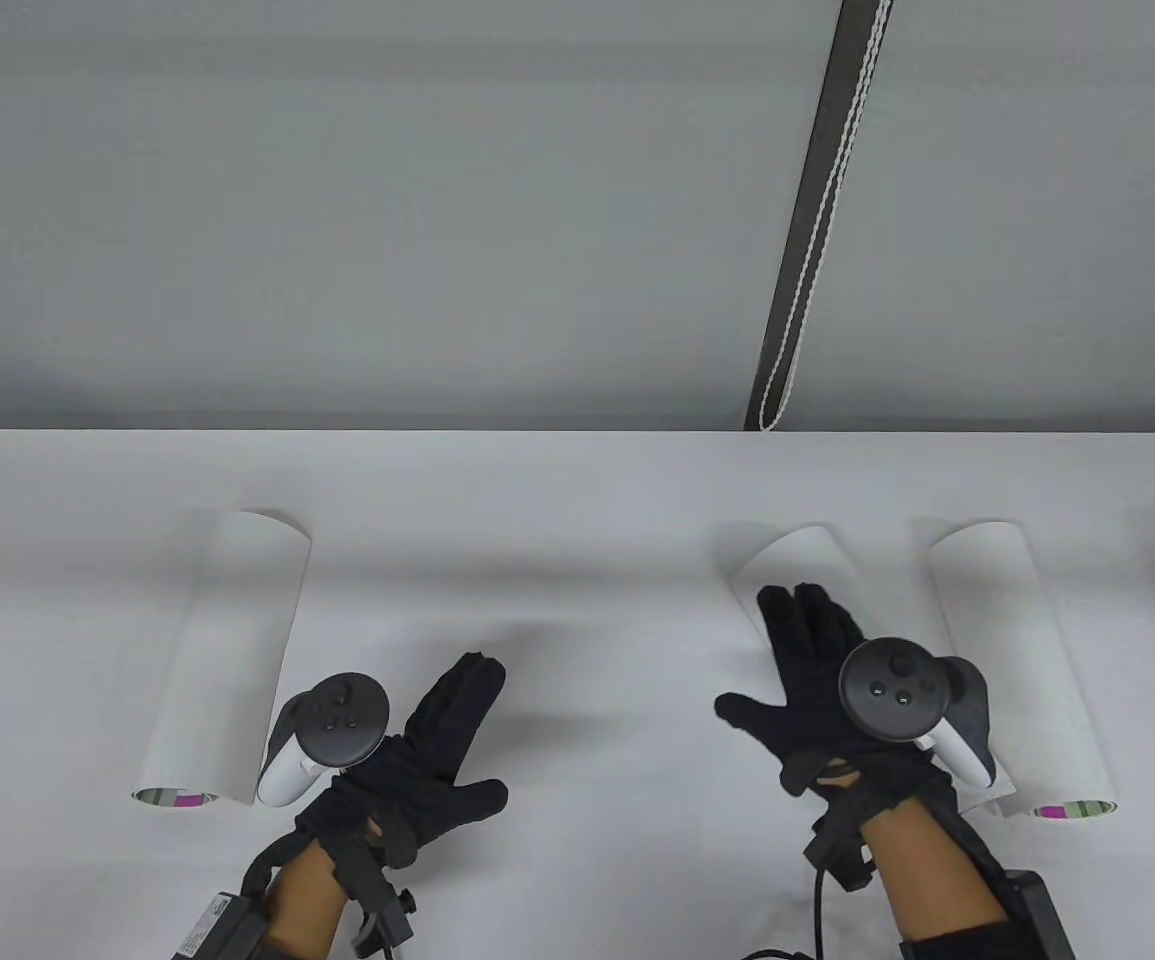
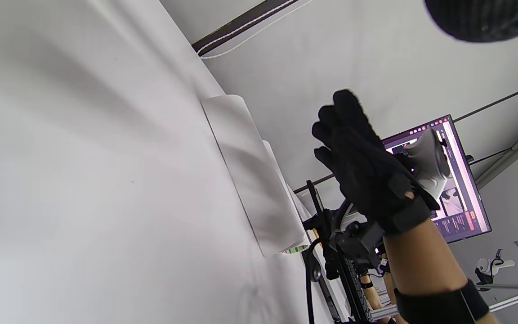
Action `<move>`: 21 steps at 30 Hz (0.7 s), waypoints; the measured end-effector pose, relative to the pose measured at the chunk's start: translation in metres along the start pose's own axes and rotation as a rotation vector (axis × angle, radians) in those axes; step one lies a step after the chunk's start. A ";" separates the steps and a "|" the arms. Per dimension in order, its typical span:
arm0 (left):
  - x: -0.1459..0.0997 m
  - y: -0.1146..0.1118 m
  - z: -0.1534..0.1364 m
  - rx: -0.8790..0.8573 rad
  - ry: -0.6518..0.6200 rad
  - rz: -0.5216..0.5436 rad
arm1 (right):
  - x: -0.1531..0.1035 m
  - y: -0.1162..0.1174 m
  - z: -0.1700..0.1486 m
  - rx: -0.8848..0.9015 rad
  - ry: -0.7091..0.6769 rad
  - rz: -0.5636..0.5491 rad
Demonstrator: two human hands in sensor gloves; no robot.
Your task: Unroll mouse pads and stack together
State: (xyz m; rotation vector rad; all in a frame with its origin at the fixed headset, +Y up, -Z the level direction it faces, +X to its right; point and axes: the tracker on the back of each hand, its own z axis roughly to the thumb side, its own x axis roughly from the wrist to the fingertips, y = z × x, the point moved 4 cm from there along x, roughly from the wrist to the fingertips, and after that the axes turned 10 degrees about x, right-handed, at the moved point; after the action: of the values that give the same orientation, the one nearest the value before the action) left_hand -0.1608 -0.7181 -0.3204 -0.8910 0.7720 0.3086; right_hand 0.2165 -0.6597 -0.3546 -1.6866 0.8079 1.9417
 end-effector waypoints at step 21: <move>0.001 -0.006 -0.005 0.021 0.046 -0.007 | 0.029 0.034 -0.107 -0.497 0.493 0.070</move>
State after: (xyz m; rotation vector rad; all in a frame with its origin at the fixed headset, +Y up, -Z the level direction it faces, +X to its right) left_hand -0.1590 -0.7253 -0.3199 -0.8835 0.8130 0.2739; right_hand 0.2672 -0.7587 -0.3872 -2.5275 0.5714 1.9000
